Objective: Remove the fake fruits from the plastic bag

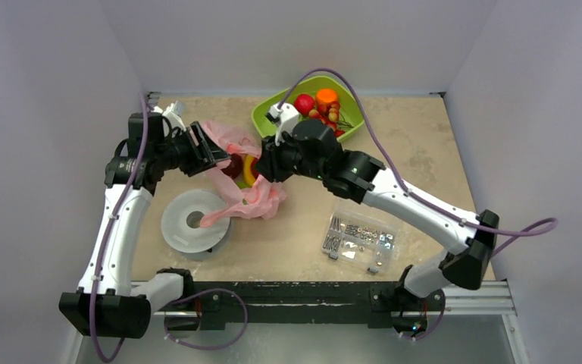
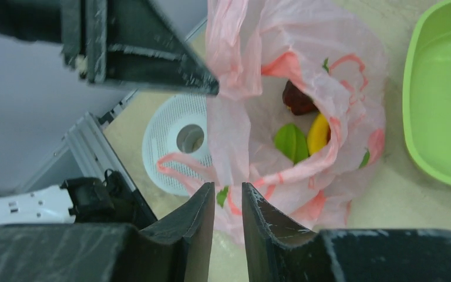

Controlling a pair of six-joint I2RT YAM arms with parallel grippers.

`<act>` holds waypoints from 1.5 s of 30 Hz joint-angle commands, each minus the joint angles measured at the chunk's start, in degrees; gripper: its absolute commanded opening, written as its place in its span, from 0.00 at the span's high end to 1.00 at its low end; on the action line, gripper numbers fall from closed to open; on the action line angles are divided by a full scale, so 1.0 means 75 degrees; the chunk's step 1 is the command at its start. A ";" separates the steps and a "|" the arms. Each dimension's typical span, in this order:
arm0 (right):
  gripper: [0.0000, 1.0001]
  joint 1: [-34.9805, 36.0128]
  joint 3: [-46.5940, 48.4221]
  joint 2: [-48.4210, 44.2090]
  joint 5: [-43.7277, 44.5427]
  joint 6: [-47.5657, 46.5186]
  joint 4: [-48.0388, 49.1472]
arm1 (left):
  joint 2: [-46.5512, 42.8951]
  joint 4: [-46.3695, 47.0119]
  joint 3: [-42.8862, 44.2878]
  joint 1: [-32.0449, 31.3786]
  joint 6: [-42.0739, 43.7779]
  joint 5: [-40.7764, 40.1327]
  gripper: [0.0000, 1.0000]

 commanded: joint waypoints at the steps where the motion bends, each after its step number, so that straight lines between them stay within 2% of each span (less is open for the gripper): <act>1: 0.74 -0.0064 0.1082 0.1222 -0.0302 -0.0229 -0.0710 | -0.0077 -0.0554 0.0276 -0.0120 0.0379 -0.0297 0.45; 4: 0.68 -0.0270 0.1020 0.1491 -0.0694 -0.0083 -0.0059 | -0.0009 0.0178 -0.0088 -0.0333 -0.0505 -0.0532 0.40; 9: 0.63 -0.0307 0.0922 0.1883 -0.1173 -0.0583 0.0525 | 0.0181 0.0526 -0.0087 -0.0602 -0.0937 -0.1775 0.36; 13: 0.55 -0.0316 0.0821 0.2264 -0.1255 -0.0776 0.0979 | 0.0761 0.0990 -0.0058 -0.0735 -0.1332 -0.1661 0.37; 14: 0.57 -0.0319 0.0898 0.2446 -0.1244 -0.0798 0.0952 | 0.0915 0.1084 -0.0041 -0.0766 -0.1432 -0.1645 0.40; 15: 0.59 -0.0319 0.0932 0.2606 -0.1209 -0.0822 0.0920 | 0.1079 0.1147 -0.0003 -0.0770 -0.1563 -0.1636 0.48; 17: 0.69 -0.0313 0.0663 0.2722 -0.0920 -0.0832 0.1054 | 0.1325 0.1125 0.0284 -0.0770 -0.1740 -0.1783 0.79; 19: 0.83 -0.0242 0.0263 0.2598 -0.0302 -0.0951 0.0914 | 0.1433 0.1143 0.0698 -0.0773 -0.1887 -0.2219 0.97; 20: 0.87 -0.0192 -0.0089 0.2413 -0.0094 -0.0981 0.0944 | 0.1450 0.1172 0.0915 -0.0762 -0.2025 -0.2466 1.00; 24: 0.90 -0.0076 -0.1872 0.1577 -0.0153 -0.1277 0.1414 | 0.1754 0.0726 0.2106 -0.0568 -0.2966 -0.3542 1.00; 28: 0.95 0.0021 -0.2805 0.1316 -0.0580 -0.1319 0.1568 | 0.2878 -0.0096 0.3653 -0.0205 -0.3932 -0.3714 1.00; 31: 0.97 0.0161 -0.2955 0.1383 -0.0439 -0.1434 0.1590 | 0.3660 -0.0550 0.4357 0.0163 -0.4500 -0.3305 1.00; 35: 0.97 0.0162 -0.2366 0.1572 -0.0674 -0.1390 0.1380 | 0.3690 -0.0074 0.4451 0.0164 -0.3743 -0.2669 1.00; 36: 0.97 0.0162 -0.2152 0.1584 -0.0763 -0.1350 0.1328 | 0.3568 0.0042 0.4323 0.0158 -0.3462 -0.2488 0.97; 37: 0.97 0.0162 -0.1922 0.1586 -0.0847 -0.1257 0.1221 | 0.3425 0.0005 0.4167 0.0150 -0.3215 -0.2340 0.84; 38: 0.97 0.0162 -0.1679 0.1580 -0.0861 -0.1207 0.1076 | 0.3236 -0.0119 0.3993 0.0114 -0.2903 -0.2222 0.65; 40: 0.97 0.0151 -0.1320 0.1504 -0.0869 -0.1039 0.0871 | 0.2823 -0.0338 0.3553 0.0064 -0.2256 -0.1841 0.36; 43: 0.96 0.0150 -0.0980 0.1412 -0.0984 -0.0953 0.0846 | 0.1909 -0.0521 0.2678 -0.0045 -0.1187 -0.1389 0.18; 45: 0.95 0.0114 -0.0701 0.1475 -0.0970 -0.0927 0.0733 | 0.1239 -0.0744 0.2110 -0.0087 -0.0630 -0.1243 0.13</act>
